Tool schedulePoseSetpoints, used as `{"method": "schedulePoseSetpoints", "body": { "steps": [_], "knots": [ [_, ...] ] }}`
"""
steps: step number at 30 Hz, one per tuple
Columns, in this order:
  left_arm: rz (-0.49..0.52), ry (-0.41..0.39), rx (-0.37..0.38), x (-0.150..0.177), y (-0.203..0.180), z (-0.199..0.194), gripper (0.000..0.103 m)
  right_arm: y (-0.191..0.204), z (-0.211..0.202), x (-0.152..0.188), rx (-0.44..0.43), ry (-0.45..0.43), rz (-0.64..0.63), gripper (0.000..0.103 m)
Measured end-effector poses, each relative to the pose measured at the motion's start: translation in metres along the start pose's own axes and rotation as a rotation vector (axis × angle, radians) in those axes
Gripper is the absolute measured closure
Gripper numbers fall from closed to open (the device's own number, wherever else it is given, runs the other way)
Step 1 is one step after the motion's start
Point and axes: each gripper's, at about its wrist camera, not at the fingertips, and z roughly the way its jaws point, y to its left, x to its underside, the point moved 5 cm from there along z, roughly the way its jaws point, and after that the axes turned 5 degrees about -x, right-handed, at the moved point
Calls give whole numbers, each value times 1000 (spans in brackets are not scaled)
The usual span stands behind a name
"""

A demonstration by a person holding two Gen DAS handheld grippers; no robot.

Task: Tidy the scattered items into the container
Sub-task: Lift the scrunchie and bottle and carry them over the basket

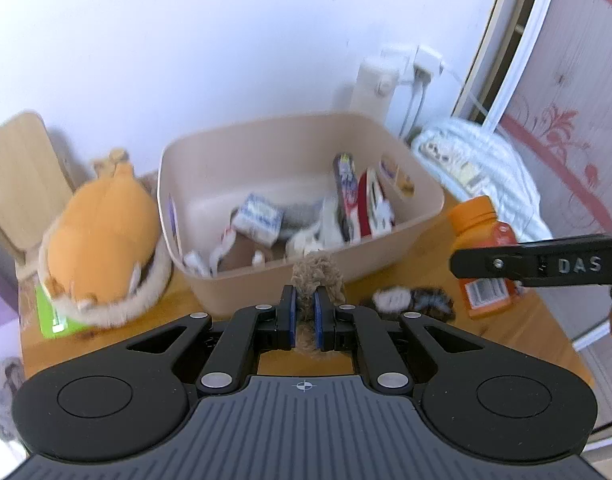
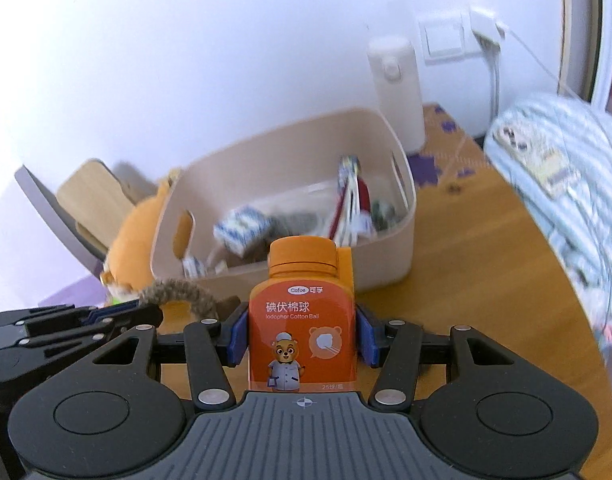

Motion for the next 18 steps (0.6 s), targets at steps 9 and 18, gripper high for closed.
{"method": "schedulePoseSetpoints", "body": {
  "steps": [9, 18],
  "knots": [
    [-44, -87, -17, -45, 12, -4, 95, 4, 5, -48, 0, -55, -69, 53],
    [-145, -78, -51, -72, 27, 24, 95, 5, 32, -80, 21, -62, -116, 53]
  ]
}}
